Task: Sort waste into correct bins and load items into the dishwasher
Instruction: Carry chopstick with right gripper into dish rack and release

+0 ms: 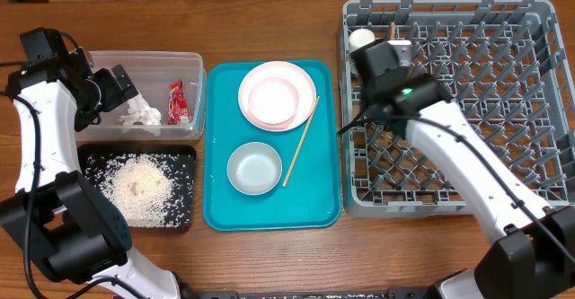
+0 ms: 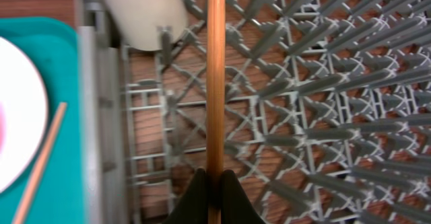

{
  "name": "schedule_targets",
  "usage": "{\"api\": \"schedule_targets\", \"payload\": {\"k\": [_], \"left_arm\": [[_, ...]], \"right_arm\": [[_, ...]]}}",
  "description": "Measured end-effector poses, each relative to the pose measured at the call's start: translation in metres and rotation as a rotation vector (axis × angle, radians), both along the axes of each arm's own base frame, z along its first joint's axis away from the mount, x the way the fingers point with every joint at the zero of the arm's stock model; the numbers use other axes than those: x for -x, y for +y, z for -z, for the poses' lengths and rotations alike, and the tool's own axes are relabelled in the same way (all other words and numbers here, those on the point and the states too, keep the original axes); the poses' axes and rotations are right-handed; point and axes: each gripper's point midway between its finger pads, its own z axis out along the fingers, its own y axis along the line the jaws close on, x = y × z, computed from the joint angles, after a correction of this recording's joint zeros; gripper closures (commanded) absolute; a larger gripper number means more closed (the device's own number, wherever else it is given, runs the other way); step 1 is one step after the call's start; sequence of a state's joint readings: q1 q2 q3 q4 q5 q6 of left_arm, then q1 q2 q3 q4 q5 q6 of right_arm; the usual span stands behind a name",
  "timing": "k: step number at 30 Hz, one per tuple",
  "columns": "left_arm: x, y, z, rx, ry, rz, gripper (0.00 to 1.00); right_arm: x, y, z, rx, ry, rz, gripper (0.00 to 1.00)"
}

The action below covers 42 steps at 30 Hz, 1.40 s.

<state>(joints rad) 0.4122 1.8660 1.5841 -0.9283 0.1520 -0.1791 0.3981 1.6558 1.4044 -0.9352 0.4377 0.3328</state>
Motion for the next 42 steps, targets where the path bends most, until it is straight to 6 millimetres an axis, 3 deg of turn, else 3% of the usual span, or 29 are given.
{"api": "schedule_targets", "payload": {"k": [5,8,32,42], "left_arm": [[0.000,0.000,0.000,0.000,0.000,0.000,0.00],[0.000,0.000,0.000,0.000,0.000,0.000,0.00],[0.000,0.000,0.000,0.000,0.000,0.000,0.00],[0.000,0.000,0.000,0.000,0.000,0.000,0.00]], "right_arm": [[-0.004,-0.024,0.003,0.000,0.036,-0.001,0.96],[-0.004,-0.027,0.005,-0.016,0.052,-0.014,0.96],[-0.004,-0.014,0.010,-0.075,0.082,-0.102,0.96],[-0.006,-0.013,0.047,-0.052,0.177,-0.100,0.93]]}}
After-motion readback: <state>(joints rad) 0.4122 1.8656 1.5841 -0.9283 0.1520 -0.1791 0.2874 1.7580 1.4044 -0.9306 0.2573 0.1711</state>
